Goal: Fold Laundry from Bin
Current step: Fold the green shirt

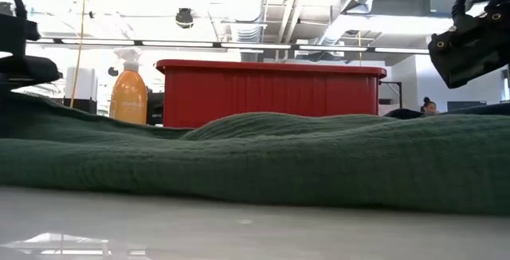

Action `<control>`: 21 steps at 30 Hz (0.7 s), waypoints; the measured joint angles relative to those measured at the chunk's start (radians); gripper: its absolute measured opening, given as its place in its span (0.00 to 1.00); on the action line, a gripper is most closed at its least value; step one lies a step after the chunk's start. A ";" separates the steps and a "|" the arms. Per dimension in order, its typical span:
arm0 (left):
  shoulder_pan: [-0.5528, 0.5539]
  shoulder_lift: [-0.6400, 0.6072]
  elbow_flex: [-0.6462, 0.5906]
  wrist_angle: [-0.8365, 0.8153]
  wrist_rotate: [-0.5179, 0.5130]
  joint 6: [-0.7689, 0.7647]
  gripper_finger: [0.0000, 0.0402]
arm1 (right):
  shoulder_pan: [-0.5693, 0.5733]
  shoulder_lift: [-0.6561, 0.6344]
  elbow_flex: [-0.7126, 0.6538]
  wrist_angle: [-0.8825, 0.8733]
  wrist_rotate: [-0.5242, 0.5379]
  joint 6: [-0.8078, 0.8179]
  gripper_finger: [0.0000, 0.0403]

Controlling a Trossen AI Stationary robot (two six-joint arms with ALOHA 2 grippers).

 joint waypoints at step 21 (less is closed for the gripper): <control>0.109 -0.466 0.177 -0.370 -0.024 0.078 0.00 | -0.004 -0.001 0.001 -0.003 -0.017 -0.044 0.35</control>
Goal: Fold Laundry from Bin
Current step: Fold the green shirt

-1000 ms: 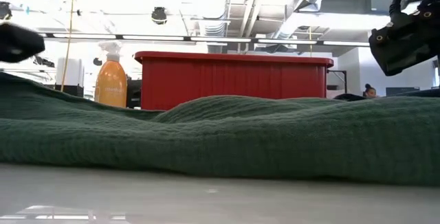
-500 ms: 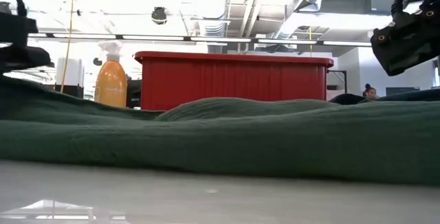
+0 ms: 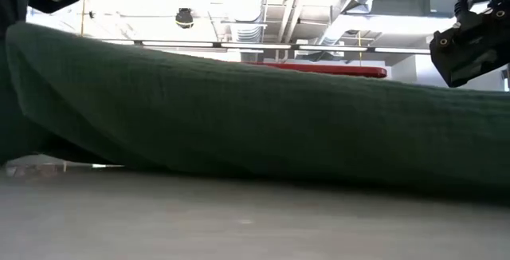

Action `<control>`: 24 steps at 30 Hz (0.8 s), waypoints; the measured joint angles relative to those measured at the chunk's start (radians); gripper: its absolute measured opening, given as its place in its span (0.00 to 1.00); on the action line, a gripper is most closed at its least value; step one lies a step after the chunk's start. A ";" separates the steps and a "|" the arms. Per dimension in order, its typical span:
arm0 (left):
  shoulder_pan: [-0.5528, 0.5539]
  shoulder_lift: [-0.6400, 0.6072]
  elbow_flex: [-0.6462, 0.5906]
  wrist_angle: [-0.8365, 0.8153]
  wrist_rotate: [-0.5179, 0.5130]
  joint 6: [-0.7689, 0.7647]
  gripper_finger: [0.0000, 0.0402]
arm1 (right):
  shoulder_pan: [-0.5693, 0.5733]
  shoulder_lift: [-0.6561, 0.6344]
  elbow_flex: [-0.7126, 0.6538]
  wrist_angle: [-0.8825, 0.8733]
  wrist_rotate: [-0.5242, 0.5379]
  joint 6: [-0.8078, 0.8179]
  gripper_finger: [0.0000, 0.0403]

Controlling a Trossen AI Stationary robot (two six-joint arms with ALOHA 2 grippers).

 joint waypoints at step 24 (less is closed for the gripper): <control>-0.047 0.525 -0.086 0.344 0.471 -0.114 0.00 | 0.051 -0.043 0.000 -0.102 -0.121 -0.049 0.35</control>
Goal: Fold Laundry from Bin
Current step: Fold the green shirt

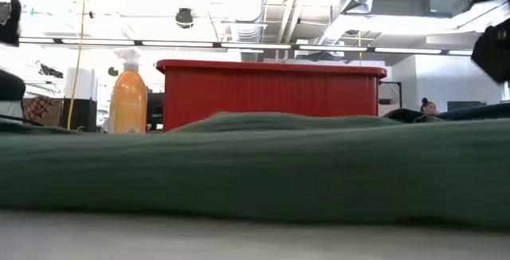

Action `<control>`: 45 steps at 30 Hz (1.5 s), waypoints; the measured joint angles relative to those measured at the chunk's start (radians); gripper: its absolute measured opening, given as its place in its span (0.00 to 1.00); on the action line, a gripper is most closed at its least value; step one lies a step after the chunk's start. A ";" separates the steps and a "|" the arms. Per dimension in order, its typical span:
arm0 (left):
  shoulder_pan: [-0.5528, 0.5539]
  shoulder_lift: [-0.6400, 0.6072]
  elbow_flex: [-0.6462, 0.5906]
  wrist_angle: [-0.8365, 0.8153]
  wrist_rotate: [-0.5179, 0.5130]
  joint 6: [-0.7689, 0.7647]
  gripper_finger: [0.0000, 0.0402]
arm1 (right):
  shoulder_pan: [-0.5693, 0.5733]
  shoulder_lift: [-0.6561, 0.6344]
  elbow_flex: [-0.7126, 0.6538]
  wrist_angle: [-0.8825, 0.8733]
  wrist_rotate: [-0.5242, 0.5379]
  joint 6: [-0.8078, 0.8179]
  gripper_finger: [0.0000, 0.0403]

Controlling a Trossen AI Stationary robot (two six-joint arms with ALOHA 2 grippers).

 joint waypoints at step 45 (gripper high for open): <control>0.379 -0.502 -0.397 0.328 -0.352 -0.044 0.31 | -0.104 -0.010 0.000 0.350 0.117 -0.099 0.35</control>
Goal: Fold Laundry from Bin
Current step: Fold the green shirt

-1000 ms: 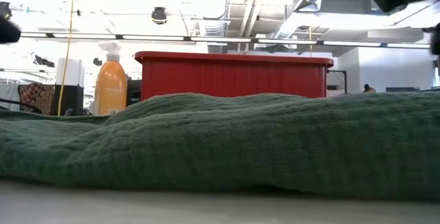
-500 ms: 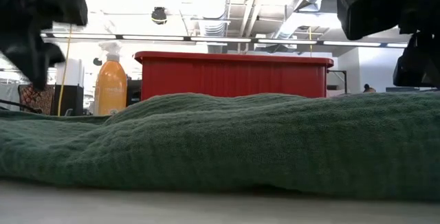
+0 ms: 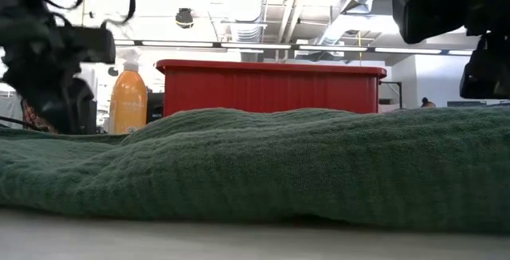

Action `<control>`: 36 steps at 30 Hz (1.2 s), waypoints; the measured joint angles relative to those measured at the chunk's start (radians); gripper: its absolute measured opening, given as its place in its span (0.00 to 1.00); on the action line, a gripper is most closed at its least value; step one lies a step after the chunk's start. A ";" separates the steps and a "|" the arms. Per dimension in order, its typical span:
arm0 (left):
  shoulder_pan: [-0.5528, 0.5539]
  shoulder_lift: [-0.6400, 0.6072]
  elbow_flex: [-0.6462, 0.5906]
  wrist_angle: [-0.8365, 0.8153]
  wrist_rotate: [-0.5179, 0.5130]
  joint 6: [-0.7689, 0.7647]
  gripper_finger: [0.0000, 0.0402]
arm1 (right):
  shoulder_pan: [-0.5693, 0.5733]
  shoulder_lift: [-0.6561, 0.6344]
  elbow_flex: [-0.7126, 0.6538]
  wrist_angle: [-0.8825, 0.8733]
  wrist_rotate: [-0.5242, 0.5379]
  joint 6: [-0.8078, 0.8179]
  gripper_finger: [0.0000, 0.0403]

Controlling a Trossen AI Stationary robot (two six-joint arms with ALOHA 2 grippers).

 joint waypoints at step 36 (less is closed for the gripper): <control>-0.004 -0.125 0.272 -0.348 0.220 0.024 0.00 | -0.026 0.000 -0.063 -0.125 0.022 0.003 0.35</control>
